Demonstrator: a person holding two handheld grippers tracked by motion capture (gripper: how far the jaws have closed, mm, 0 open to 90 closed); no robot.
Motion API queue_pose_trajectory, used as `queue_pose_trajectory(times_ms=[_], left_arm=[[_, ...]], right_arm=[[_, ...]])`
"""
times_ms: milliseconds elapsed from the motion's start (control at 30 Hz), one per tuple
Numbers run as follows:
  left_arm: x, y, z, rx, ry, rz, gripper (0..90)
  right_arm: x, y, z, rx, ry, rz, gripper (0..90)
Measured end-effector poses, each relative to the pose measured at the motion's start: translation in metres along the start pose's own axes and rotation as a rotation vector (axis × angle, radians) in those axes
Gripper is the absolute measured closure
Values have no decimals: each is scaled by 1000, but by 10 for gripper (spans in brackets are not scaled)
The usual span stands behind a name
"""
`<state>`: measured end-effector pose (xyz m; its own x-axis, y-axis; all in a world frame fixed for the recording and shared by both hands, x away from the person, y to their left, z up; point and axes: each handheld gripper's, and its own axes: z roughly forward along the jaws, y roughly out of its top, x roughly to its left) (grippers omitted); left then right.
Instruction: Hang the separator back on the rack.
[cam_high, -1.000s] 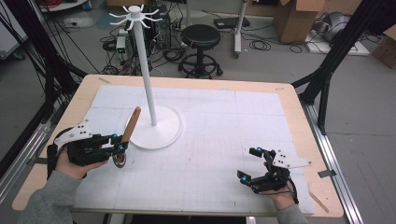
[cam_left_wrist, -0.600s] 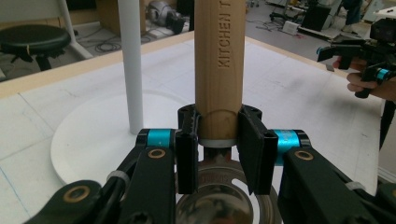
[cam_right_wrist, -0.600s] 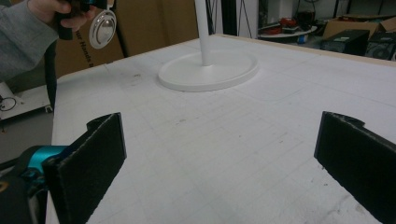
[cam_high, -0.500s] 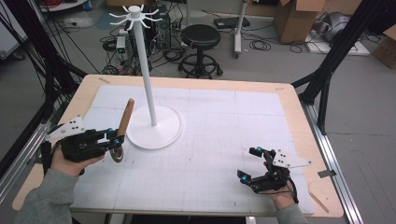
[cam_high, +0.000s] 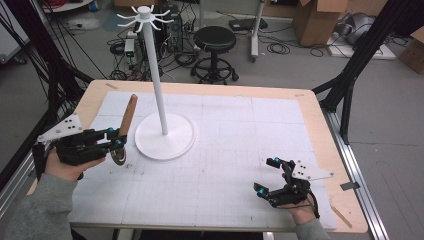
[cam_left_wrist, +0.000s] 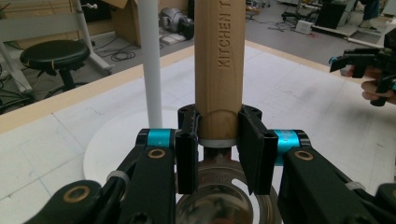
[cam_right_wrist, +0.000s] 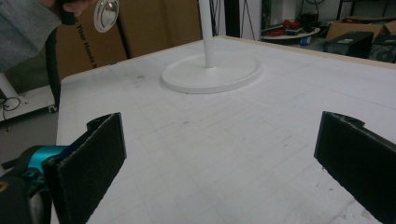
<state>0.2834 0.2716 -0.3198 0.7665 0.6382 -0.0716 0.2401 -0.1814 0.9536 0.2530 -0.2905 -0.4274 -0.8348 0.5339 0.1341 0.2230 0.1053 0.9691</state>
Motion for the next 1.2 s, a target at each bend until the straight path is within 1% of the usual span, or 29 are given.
queue_pose_trajectory(times_ms=[100,200,267,300,367,433,500,567,667,833,900,967,1033,1067,1200], left_arm=[[2,3,-3,-8,8,2,693],[4,5,-6,-24,5,-8,693],[6,6,-8,-20,18,-7,693],[7,6,-9,-20,19,-13,693],[10,7,-11,-30,22,-24,693],[13,9,-13,-38,34,-32,693],[16,11,-15,-39,43,-30,693],[18,13,-17,-39,51,-35,693],[20,16,-20,-53,49,-41,693],[23,22,-23,-52,58,-35,693],[23,25,-25,-59,59,-40,693],[23,27,-26,-74,52,-46,693],[23,29,-28,-75,47,-41,693],[24,30,-28,-76,44,-47,693],[25,37,-29,-78,49,-42,693]], right_arm=[[0,0,0,0,2,2,12],[0,0,-1,2,13,7,12],[-1,1,-1,-2,9,7,12],[-1,1,-1,-1,11,11,12],[-1,1,-2,-2,11,11,12],[-1,1,-2,-4,8,4,12],[-1,1,-2,2,11,12,12],[-1,1,-1,4,12,2,12],[-1,1,-1,0,14,2,12],[0,1,-2,3,11,9,12],[0,1,-2,5,15,6,12],[0,1,-2,5,16,-1,12],[1,1,-1,7,17,8,12],[1,1,-1,9,19,5,12],[1,1,-2,6,20,2,12]])
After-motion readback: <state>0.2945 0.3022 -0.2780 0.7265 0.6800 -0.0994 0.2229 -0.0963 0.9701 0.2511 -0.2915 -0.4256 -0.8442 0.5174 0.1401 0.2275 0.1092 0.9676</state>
